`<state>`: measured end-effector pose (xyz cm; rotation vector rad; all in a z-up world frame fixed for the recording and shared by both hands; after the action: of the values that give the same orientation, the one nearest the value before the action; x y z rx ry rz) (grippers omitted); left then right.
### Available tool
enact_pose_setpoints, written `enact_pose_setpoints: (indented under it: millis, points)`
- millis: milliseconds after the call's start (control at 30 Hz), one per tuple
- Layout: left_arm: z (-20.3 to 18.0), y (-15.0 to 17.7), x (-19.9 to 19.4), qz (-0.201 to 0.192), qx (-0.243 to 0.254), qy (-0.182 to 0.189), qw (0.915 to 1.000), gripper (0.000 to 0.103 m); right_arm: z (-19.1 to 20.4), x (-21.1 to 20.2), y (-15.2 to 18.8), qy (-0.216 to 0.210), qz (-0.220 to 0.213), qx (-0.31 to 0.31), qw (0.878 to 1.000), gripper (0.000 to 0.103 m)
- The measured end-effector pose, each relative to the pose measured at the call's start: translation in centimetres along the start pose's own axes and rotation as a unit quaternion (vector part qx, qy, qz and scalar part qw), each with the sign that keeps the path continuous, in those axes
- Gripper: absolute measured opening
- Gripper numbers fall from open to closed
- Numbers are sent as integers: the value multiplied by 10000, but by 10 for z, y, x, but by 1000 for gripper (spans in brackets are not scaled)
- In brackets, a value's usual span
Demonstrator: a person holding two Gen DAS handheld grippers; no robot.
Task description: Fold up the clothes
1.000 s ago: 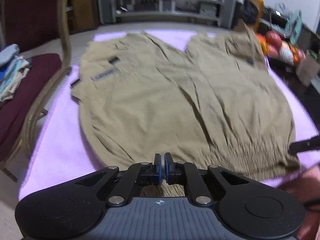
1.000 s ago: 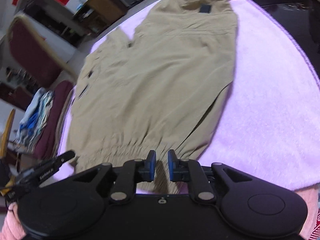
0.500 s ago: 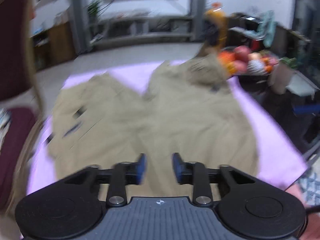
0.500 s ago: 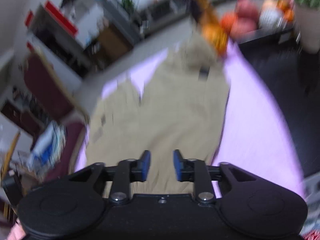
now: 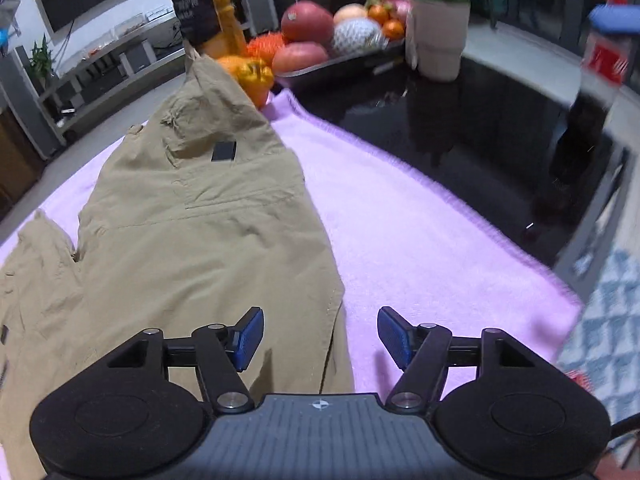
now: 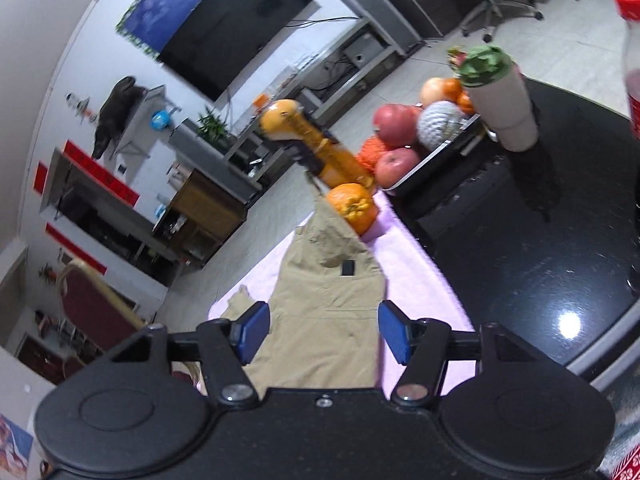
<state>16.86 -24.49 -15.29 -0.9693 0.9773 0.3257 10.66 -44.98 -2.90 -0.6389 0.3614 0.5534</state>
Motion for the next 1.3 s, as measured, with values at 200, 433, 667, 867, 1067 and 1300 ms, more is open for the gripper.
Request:
enact_pose_setpoints:
  millis: [200,433,667,867,1067,1300]
  points:
    - [6,11,22,288,-231,103,9993,50,-18,6,-6,-43,51,237,9997,60]
    - [36,-2,-10,-101,-441,141,9989,8,31,23,-35,-209,82,-485,9986,64]
    - [97,-8,-69,-684,-1224,316,9896,8,81,128,-71,-216,401,-1569,9866,67]
    - [135,-1,-86,-800,-1668,460,9817,8,44,269,-76,696,962,-1423,9827,57]
    - [159,8,-99,-915,-1967,659,9740,8,21,335,-64,700,1215,-450,9891,48]
    - [171,30,-107,-1013,-2326,968,9624,8,79,360,-68,1783,437,-1706,9681,4]
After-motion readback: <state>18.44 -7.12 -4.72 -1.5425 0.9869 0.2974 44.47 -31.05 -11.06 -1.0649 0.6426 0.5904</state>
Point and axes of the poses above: each gripper's, at about its wrist camera, not at the fingertips, and x roughly the way its jaws point, z to its left, y to its underside, the point moved 7 cm from there along x, roughly the way its jaws point, and after that the axes turned 3 degrees about x, right-handed, at the moved point
